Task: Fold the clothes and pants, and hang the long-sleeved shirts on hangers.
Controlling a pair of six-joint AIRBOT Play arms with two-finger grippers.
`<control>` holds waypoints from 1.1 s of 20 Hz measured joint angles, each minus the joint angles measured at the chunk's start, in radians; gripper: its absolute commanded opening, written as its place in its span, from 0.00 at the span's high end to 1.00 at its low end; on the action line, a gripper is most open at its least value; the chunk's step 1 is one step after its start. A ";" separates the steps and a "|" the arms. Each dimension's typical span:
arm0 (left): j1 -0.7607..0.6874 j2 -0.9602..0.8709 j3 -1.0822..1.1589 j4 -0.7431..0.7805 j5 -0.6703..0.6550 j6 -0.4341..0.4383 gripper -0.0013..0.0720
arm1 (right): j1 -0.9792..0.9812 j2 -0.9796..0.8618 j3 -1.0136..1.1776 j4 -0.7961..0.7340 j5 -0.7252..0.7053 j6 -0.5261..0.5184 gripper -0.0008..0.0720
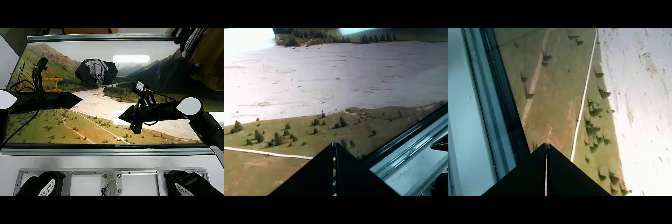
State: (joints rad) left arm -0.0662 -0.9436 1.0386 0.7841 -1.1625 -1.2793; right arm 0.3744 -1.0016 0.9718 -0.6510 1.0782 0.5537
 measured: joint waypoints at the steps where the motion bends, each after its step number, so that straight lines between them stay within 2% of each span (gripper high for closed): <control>1: 0.000 0.000 0.000 0.000 0.000 0.000 0.97 | 0.000 0.000 0.000 0.000 0.000 0.000 0.96; 5: 0.000 0.000 0.000 0.000 0.000 0.000 0.96 | 0.000 0.000 0.000 0.000 0.000 0.000 0.96; 6: 0.000 0.000 0.000 0.000 0.000 0.000 0.93 | 0.000 0.000 0.000 0.000 0.000 0.000 0.96; 8: 0.000 0.000 0.000 0.000 0.021 0.000 0.01 | 0.000 0.000 0.000 0.000 0.000 0.000 0.96; 11: 0.000 -0.027 0.022 0.003 0.121 -0.002 0.05 | 0.000 0.000 0.000 0.000 0.000 0.000 0.96; 14: 0.000 -0.145 0.121 0.024 0.227 -0.002 0.05 | 0.000 0.000 0.000 0.000 0.000 0.000 0.96; 22: -0.063 -0.745 0.523 0.088 0.389 -0.005 0.05 | 0.000 0.000 0.000 0.000 0.000 0.000 0.96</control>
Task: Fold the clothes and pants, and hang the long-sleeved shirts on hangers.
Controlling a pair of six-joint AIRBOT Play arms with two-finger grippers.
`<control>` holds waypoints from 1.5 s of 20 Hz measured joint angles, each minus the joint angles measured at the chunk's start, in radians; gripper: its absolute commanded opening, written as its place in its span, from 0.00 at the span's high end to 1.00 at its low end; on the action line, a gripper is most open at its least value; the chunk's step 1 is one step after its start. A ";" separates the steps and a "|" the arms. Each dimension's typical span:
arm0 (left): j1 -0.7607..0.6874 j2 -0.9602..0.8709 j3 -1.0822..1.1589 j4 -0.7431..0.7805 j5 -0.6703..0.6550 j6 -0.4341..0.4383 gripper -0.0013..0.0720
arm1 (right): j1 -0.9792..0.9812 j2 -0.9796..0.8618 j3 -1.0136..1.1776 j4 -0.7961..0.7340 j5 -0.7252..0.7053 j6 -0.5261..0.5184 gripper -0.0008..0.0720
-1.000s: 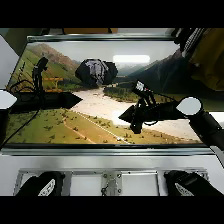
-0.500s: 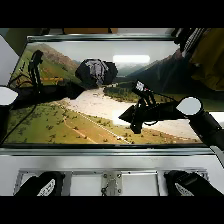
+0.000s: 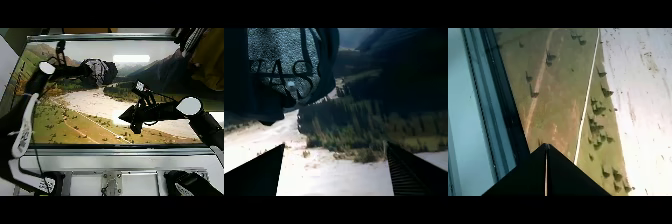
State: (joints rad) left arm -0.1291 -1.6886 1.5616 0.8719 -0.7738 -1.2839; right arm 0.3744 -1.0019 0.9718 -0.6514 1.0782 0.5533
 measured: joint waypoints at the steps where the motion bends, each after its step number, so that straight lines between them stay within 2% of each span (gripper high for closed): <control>1: -0.013 -0.067 0.045 0.029 0.021 -0.014 0.05 | 0.000 0.000 0.000 0.000 0.000 0.000 0.96; 5: -0.062 -0.286 0.225 0.194 0.081 -0.097 0.04 | 0.000 0.000 0.000 0.000 0.000 0.000 0.96; 9: -0.090 -0.444 0.391 0.275 0.084 -0.141 0.05 | 0.000 0.000 0.000 0.000 0.000 0.000 0.96; 10: -0.095 -0.468 0.418 0.283 0.079 -0.149 0.17 | 0.000 0.000 0.000 0.000 0.000 0.000 0.96; 11: -0.098 -0.486 0.435 0.288 0.079 -0.152 0.60 | 0.000 0.000 0.000 0.000 0.000 0.000 0.96; 12: -0.102 -0.497 0.445 0.296 0.075 -0.157 0.97 | 0.000 0.000 0.000 0.000 0.000 0.000 0.96; 15: -0.097 -0.494 0.454 0.303 0.032 -0.167 0.97 | 0.000 0.000 0.000 0.000 0.000 0.000 0.96; 18: -0.058 -0.409 0.466 0.314 -0.058 -0.168 0.97 | 0.000 0.000 0.000 0.000 0.000 0.000 0.96; 24: 0.016 -0.034 0.474 0.315 -0.233 -0.155 0.97 | 0.000 0.000 0.000 0.001 0.000 0.000 0.96; 27: 0.013 0.128 0.463 0.317 -0.364 -0.136 0.97 | 0.000 -0.001 0.000 0.000 0.000 0.000 0.96; 30: -0.016 0.292 0.367 0.314 -0.440 -0.127 0.97 | 0.000 -0.004 0.000 0.000 0.000 0.000 0.96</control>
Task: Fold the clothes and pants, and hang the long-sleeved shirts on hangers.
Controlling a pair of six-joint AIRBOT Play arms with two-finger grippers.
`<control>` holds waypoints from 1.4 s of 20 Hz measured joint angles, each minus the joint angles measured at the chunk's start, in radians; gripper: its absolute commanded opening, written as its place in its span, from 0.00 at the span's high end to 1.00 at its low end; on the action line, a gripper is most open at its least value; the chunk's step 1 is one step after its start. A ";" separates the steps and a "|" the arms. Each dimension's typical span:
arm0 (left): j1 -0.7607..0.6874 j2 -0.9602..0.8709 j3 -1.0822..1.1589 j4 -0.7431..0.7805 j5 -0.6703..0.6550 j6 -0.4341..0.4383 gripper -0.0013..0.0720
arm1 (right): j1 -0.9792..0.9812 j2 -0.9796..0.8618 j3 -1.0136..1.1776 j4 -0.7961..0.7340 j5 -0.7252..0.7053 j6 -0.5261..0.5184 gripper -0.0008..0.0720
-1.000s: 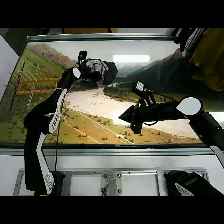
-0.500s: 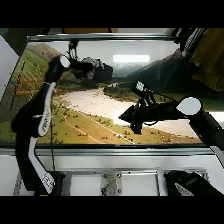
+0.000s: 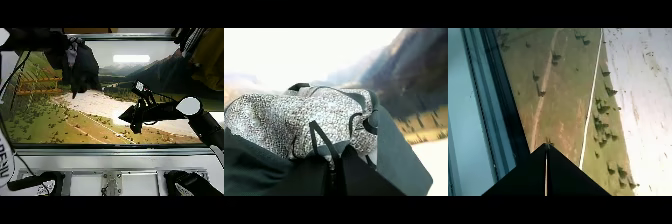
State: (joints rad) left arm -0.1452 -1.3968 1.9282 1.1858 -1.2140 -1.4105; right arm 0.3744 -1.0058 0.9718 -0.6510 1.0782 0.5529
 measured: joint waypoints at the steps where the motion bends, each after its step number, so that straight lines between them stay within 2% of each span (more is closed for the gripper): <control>1: -0.011 0.051 -0.046 0.000 -0.012 0.002 0.97 | 0.000 0.000 0.000 0.000 0.000 0.000 0.96; 9: -0.062 0.415 -0.377 0.000 -0.007 -0.003 0.97 | 0.000 -0.023 0.000 0.065 -0.054 0.000 0.96; 14: -0.066 0.561 -0.506 0.000 0.035 -0.014 0.97 | 0.000 -0.031 0.000 0.194 -0.049 0.000 0.97; 17: -0.067 0.607 -0.544 -0.009 0.063 -0.045 0.97 | -0.021 -0.019 0.012 0.209 -0.034 0.008 0.97; 19: -0.067 0.600 -0.514 -0.066 0.101 -0.061 0.97 | -0.067 0.025 0.040 0.137 -0.069 0.072 0.97; 22: -0.083 0.534 -0.383 -0.240 0.154 -0.052 0.97 | -0.169 0.138 0.094 -0.058 -0.169 0.224 0.97; 25: -0.174 0.422 -0.179 -0.393 0.181 -0.008 0.97 | -0.301 0.272 0.125 -0.250 -0.245 0.376 0.97; 28: -0.293 0.323 -0.001 -0.457 0.177 0.026 0.97 | -0.435 0.381 0.136 -0.385 -0.278 0.487 0.97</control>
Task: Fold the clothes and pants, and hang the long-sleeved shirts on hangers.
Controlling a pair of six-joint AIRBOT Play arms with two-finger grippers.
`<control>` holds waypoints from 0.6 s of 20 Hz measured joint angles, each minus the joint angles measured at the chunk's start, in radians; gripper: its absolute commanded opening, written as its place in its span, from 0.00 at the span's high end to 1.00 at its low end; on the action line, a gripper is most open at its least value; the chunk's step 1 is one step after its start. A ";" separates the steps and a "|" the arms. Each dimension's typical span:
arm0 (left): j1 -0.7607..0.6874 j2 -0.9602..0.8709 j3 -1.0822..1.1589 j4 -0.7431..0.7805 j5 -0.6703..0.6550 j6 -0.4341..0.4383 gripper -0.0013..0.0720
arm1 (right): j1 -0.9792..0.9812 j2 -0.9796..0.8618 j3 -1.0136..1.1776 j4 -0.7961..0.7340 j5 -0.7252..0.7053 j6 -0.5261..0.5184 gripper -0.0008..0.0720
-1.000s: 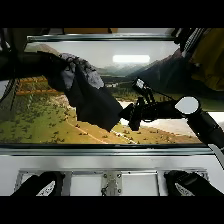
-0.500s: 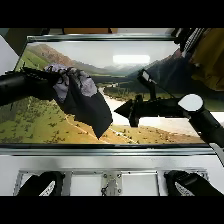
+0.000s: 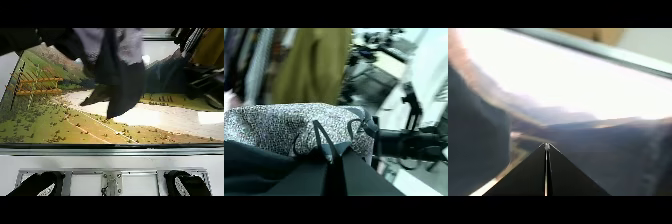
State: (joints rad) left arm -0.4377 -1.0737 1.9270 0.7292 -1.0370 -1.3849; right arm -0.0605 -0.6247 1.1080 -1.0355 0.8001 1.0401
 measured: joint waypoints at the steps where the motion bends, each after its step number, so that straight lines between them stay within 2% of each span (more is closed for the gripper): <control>1: -0.037 -0.026 0.047 -0.013 -0.011 0.014 0.97 | -0.043 0.027 0.002 -0.028 -0.006 0.026 0.97; 5: -0.065 -0.032 0.023 0.025 -0.067 0.040 0.97 | -0.171 0.086 0.005 -0.088 -0.002 0.076 0.97; 9: 0.058 -0.024 -0.230 0.126 -0.073 0.033 0.97 | -0.212 0.080 0.005 -0.099 0.043 0.093 0.97; 10: 0.098 -0.044 -0.293 0.140 -0.050 0.040 0.79 | -0.217 0.071 0.005 -0.098 0.060 0.095 0.97; 11: 0.138 -0.076 -0.346 0.152 -0.019 0.046 0.22 | -0.219 0.061 0.005 -0.094 0.071 0.096 0.97; 12: 0.175 -0.113 -0.381 0.153 0.011 0.048 0.06 | -0.221 0.051 0.005 -0.090 0.084 0.098 0.97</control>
State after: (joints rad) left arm -0.2623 -1.1862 1.5463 0.8822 -1.0260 -1.3365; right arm -0.2817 -0.5739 1.1130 -1.1252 0.8841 1.1381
